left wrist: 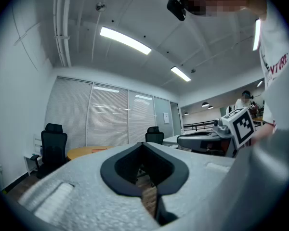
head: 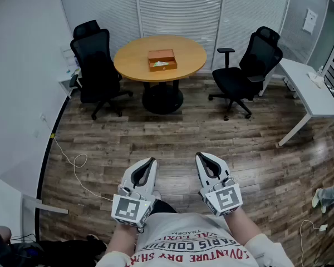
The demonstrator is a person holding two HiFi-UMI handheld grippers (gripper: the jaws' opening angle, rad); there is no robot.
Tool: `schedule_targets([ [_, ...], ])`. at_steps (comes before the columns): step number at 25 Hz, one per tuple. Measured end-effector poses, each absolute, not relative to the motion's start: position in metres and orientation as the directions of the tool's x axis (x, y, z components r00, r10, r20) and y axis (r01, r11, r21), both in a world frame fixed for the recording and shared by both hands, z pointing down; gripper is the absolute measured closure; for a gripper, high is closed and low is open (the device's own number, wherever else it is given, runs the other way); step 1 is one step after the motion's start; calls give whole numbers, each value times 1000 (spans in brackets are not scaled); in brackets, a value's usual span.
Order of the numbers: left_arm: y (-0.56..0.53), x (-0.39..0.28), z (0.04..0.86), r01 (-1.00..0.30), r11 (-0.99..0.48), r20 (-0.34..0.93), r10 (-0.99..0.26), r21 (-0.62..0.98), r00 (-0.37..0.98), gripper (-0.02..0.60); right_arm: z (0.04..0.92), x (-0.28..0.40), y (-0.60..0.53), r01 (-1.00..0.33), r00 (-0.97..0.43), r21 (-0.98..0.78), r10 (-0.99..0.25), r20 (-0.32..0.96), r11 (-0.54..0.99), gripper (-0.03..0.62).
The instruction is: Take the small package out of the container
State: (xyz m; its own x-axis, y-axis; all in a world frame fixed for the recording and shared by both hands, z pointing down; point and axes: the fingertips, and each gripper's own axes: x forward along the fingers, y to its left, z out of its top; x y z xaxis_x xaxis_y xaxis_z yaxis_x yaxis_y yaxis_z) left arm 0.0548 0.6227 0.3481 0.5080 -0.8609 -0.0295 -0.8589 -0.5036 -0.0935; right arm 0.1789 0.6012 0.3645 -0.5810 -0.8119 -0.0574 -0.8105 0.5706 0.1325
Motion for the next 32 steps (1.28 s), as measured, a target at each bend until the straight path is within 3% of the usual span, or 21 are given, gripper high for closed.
schedule_targets([
  [20, 549, 70, 381, -854, -518, 61, -855, -58, 515, 572, 399, 221, 519, -881, -470, 51, -883, 5, 470, 588],
  [26, 472, 44, 386, -841, -537, 84, -843, -64, 531, 572, 407, 205, 443, -911, -411, 25, -911, 46, 412, 586],
  [32, 362, -1, 382, -836, -549, 70, -833, 27, 549, 571, 400, 171, 342, -929, -363, 44, -927, 91, 368, 586],
])
